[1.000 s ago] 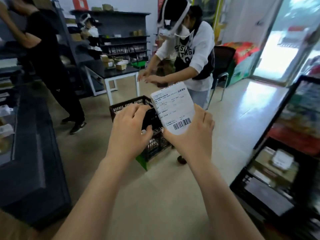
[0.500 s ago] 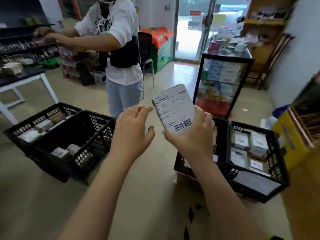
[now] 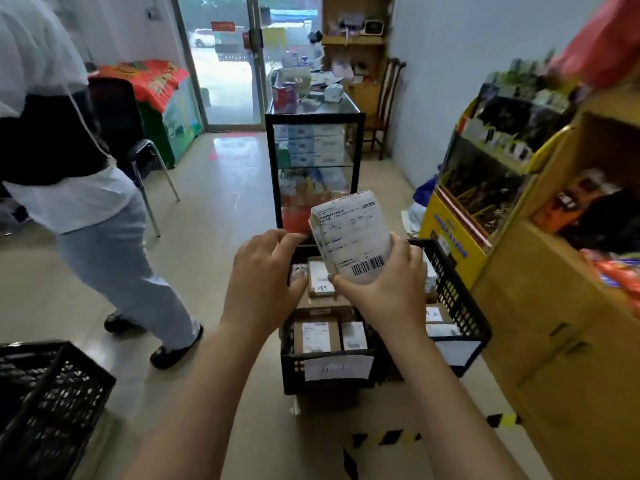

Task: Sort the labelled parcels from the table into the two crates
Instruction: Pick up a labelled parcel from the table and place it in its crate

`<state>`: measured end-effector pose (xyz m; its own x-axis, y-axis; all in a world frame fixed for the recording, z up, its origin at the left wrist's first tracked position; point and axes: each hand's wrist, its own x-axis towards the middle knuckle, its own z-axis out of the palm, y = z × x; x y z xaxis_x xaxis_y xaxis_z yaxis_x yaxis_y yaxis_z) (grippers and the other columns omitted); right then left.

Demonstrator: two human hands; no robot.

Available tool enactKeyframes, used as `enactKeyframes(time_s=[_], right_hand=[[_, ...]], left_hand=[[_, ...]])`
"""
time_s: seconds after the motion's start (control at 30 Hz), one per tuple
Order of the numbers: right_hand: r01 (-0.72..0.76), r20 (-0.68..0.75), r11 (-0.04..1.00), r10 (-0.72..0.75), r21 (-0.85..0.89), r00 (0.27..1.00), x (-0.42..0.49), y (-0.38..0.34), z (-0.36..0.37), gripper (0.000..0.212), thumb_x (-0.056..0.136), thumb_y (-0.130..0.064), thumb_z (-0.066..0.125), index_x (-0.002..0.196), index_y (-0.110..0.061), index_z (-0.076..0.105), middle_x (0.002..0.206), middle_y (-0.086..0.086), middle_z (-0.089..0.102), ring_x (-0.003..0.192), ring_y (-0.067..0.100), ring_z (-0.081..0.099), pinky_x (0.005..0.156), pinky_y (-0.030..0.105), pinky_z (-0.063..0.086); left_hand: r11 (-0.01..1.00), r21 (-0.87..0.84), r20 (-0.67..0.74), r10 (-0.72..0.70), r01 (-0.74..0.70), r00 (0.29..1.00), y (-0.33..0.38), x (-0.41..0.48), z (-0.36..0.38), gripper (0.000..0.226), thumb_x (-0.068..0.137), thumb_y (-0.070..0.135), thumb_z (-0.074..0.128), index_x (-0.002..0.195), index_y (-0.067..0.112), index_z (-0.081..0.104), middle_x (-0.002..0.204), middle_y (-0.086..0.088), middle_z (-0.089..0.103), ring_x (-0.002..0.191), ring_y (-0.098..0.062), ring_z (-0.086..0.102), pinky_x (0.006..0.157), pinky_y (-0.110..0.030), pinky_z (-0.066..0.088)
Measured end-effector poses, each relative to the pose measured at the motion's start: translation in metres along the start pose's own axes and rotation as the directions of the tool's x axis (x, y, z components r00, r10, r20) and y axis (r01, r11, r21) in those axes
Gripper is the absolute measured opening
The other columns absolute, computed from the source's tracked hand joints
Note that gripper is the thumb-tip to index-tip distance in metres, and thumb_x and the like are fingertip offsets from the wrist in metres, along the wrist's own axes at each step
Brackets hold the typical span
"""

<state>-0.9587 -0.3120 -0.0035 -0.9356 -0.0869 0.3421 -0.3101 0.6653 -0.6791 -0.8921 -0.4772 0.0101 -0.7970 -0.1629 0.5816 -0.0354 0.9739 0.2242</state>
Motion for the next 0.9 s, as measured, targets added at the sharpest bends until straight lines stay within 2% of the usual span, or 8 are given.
enactKeyframes(time_s=[0.1,0.17,0.27,0.4,0.53,0.63,0.9], right_hand=[[-0.12,-0.035,0.992,0.121,0.033,0.992,0.031,0.012,0.011,0.102,0.056,-0.062,0.081,0.139,-0.023,0.034,0.131,-0.002,0.038,0.123,0.019,0.037,0.094,0.037,0.045],[-0.178,-0.042,0.982,0.18,0.062,0.983,0.046,0.02,0.015,0.101,0.056,-0.061,0.082,0.138,-0.024,0.036,0.13,-0.004,0.038,0.124,0.017,0.037,0.094,0.034,0.044],[-0.228,-0.039,0.973,0.229,0.023,0.973,0.063,0.033,0.016,0.101,0.058,-0.06,0.083,0.139,-0.023,0.034,0.13,-0.004,0.038,0.125,0.016,0.036,0.092,0.029,0.039],[-0.273,-0.088,0.962,0.271,-0.015,0.959,0.088,0.054,0.012,0.104,0.057,-0.062,0.082,0.139,-0.023,0.033,0.131,-0.004,0.037,0.126,0.017,0.037,0.099,0.035,0.043],[-0.298,-0.096,0.953,0.293,-0.048,0.951,0.115,0.084,0.003,0.103,0.056,-0.064,0.081,0.138,-0.023,0.034,0.128,-0.004,0.037,0.124,0.017,0.036,0.098,0.036,0.044],[-0.308,-0.093,0.95,0.304,-0.041,0.948,0.138,0.116,-0.007,0.102,0.057,-0.06,0.083,0.139,-0.021,0.035,0.129,-0.003,0.038,0.125,0.017,0.036,0.101,0.035,0.04],[-0.253,0.006,0.964,0.255,-0.077,0.967,0.219,0.209,-0.037,0.107,0.057,-0.062,0.083,0.142,-0.02,0.033,0.133,-0.001,0.037,0.125,0.018,0.036,0.101,0.035,0.041]], left_hand=[[0.997,-0.027,0.032,0.075,-0.074,0.997,-0.011,0.034,0.029,0.05,0.072,0.019,0.08,0.118,0.014,0.062,0.114,-0.007,0.062,0.105,-0.029,0.059,0.093,-0.044,0.045],[0.993,-0.057,0.047,0.107,-0.104,0.993,-0.017,0.054,0.048,0.051,0.071,0.02,0.081,0.118,0.015,0.063,0.116,-0.006,0.062,0.108,-0.03,0.059,0.094,-0.044,0.044],[0.99,-0.101,0.09,0.112,-0.102,0.99,-0.015,0.078,0.074,0.049,0.075,0.024,0.078,0.12,0.016,0.062,0.12,-0.005,0.061,0.112,-0.03,0.057,0.098,-0.044,0.041],[0.976,-0.162,0.119,0.163,-0.143,0.979,-0.001,0.1,0.106,0.047,0.076,0.021,0.076,0.12,0.015,0.062,0.12,-0.006,0.061,0.113,-0.03,0.056,0.1,-0.045,0.04],[0.969,-0.2,0.135,0.176,-0.147,0.975,0.025,0.124,0.139,0.047,0.076,0.021,0.077,0.12,0.014,0.062,0.119,-0.007,0.061,0.112,-0.03,0.056,0.097,-0.047,0.044],[0.969,-0.208,0.153,0.169,-0.136,0.974,0.048,0.138,0.168,0.046,0.078,0.021,0.074,0.122,0.015,0.06,0.12,-0.006,0.059,0.114,-0.029,0.054,0.1,-0.045,0.04],[0.985,-0.167,0.171,0.065,-0.036,0.983,0.123,0.183,0.239,0.046,0.076,0.018,0.074,0.119,0.013,0.061,0.118,-0.007,0.06,0.112,-0.03,0.055,0.099,-0.045,0.04]])
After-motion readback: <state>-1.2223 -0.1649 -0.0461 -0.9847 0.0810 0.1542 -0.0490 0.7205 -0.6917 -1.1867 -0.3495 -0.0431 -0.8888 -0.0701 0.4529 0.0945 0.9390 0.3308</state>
